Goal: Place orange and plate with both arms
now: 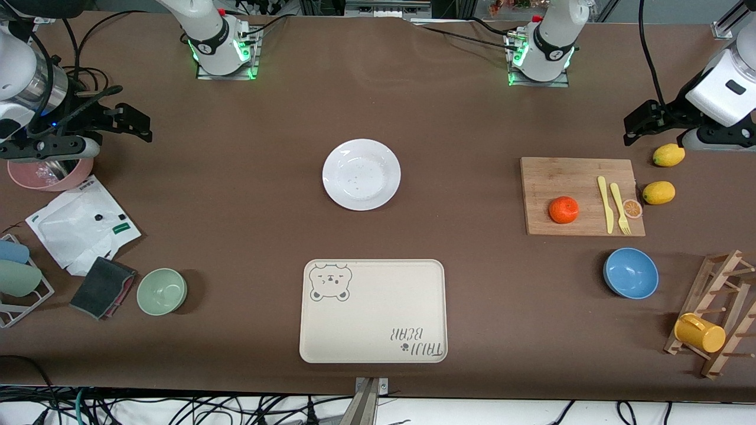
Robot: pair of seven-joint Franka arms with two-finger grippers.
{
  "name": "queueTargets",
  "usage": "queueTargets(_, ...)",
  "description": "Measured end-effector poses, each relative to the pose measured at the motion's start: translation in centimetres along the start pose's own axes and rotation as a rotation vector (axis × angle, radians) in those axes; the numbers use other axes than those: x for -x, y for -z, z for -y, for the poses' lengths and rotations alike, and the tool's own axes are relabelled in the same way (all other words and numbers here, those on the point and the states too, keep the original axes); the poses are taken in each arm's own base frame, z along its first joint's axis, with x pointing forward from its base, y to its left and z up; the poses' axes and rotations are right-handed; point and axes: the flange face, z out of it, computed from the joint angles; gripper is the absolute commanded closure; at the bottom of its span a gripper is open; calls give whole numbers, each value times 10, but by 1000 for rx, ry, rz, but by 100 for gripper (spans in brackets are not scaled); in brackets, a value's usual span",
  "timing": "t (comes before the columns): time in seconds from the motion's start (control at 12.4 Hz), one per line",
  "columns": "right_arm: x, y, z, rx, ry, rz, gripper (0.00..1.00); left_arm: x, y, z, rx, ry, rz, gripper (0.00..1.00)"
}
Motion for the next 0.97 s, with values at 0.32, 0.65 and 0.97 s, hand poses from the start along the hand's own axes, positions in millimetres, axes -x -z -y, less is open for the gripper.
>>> queueTargets(0.32,0,0,0,0,0,0,0,0,0,0,0,0,0,0)
queueTargets(0.65,0,0,0,0,0,0,0,0,-1,0,0,0,1,0)
queueTargets(0.97,0,-1,0,0,0,2,0,-17,-38,7,5,12,77,0)
